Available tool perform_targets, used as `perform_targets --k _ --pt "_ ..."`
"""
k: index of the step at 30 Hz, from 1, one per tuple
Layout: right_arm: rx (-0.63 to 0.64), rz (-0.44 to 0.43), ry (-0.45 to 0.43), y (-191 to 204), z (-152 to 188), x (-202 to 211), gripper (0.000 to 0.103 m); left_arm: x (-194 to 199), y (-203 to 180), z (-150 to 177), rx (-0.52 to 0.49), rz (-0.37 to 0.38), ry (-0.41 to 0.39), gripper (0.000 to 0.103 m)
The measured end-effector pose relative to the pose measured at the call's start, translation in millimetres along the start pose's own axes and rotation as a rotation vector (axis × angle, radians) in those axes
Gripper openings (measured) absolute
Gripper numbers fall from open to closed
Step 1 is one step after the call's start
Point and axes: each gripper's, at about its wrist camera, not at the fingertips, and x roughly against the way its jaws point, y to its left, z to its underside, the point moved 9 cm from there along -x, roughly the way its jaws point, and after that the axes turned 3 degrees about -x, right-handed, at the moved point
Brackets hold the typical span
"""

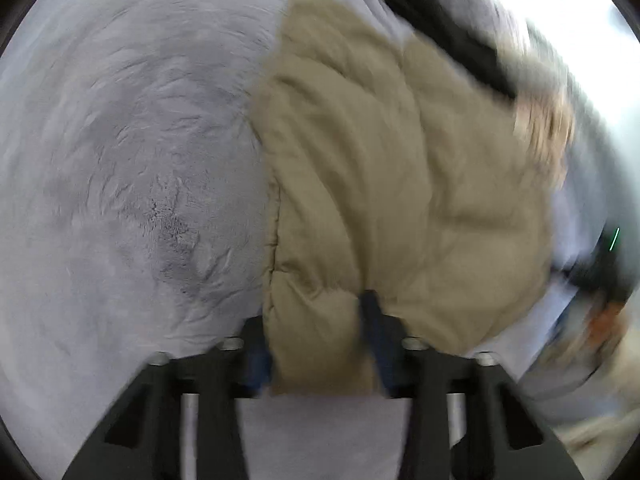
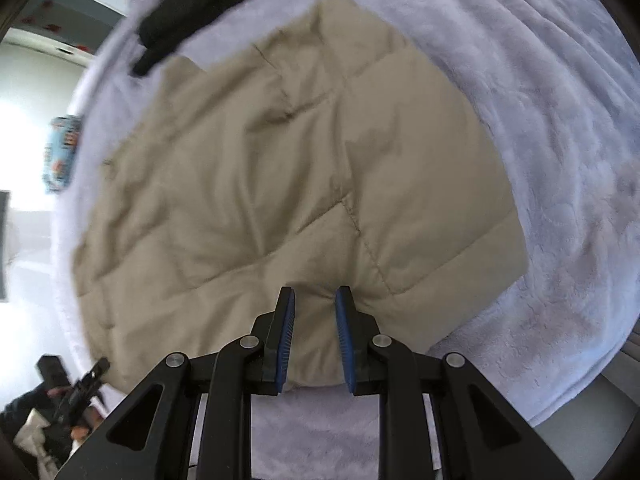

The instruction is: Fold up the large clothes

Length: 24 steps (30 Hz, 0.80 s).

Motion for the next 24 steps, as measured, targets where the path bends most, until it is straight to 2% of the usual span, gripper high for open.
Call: perform_targets --k 2,5,9,12,16,17,21,24 --pt "-0.022 0.035 0.013 -4.1 -3.0 -6.7 0.023 -4.3 3.3 5.4 -0.024 -0.015 0.015 0.038" --pt "-0.027 0.074 0.019 -4.3 -6.4 -12.3 0.02 -3.0 12.8 7.8 0.017 -0.027 0.023 0.038" --pt "-0.029 0.09 0.019 2.4 -11.3 -15.7 0.021 25.2 28.6 -0.3 0.044 -0.152 -0.005 0.038" --pt "-0.01 0.072 -0.018 24.9 -17.7 -8.7 0.021 56.3 28.8 -22.4 0.055 -0.21 -0.081 0.038" --pt "0.048 0.054 -0.127 35.7 -52.9 19.3 0.021 77.4 12.4 -77.8 0.091 -0.226 -0.193 0.038" --pt "0.06 0.061 -0.155 37.4 -67.4 23.8 0.021 73.5 5.1 -99.4 0.098 -0.226 -0.216 0.038" --pt "0.084 0.072 -0.188 41.3 -118.0 18.1 0.021 36.8 -5.6 -148.4 0.122 -0.287 -0.231 0.038" --pt "0.111 0.108 -0.176 35.5 -140.6 5.6 0.021 -0.8 5.4 -163.3 0.184 -0.338 -0.212 0.038"
